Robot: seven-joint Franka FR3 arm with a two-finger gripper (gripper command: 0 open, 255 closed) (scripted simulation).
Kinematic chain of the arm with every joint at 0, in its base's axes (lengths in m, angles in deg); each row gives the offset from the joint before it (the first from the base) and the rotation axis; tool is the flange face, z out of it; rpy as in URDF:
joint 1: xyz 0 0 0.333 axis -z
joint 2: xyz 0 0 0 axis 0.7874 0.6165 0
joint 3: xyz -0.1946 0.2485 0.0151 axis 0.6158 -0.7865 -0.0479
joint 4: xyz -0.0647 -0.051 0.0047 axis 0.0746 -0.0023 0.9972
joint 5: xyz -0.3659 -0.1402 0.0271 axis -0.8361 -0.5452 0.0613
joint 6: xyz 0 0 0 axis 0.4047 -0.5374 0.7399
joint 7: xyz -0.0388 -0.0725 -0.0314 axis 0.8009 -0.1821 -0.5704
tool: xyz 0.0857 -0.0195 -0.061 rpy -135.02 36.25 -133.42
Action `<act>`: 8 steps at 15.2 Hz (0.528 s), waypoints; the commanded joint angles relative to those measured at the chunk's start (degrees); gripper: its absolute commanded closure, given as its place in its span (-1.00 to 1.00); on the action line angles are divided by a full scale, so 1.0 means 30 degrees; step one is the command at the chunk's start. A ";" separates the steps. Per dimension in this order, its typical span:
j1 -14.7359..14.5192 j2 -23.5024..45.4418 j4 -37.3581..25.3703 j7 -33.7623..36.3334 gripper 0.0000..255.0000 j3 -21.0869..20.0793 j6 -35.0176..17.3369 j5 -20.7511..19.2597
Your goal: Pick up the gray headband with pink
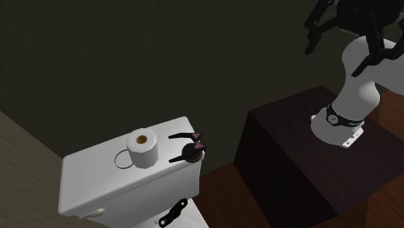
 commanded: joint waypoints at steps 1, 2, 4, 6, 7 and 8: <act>0.0000 0.0000 0.0000 0.0000 -1.00 0.0000 0.0000 0.0000; 0.0063 0.0443 0.0179 -0.0139 -1.00 0.0136 -0.0570 -0.0070; 0.0185 0.1397 0.0462 -0.0415 -1.00 0.0407 -0.1705 -0.0199; 0.0303 0.2437 0.0644 -0.0689 -1.00 0.0675 -0.2826 -0.0308; 0.0356 0.2987 0.0698 -0.0824 -1.00 0.0810 -0.3378 -0.0356; 0.0410 0.3556 0.0726 -0.0961 -1.00 0.0943 -0.3925 -0.0396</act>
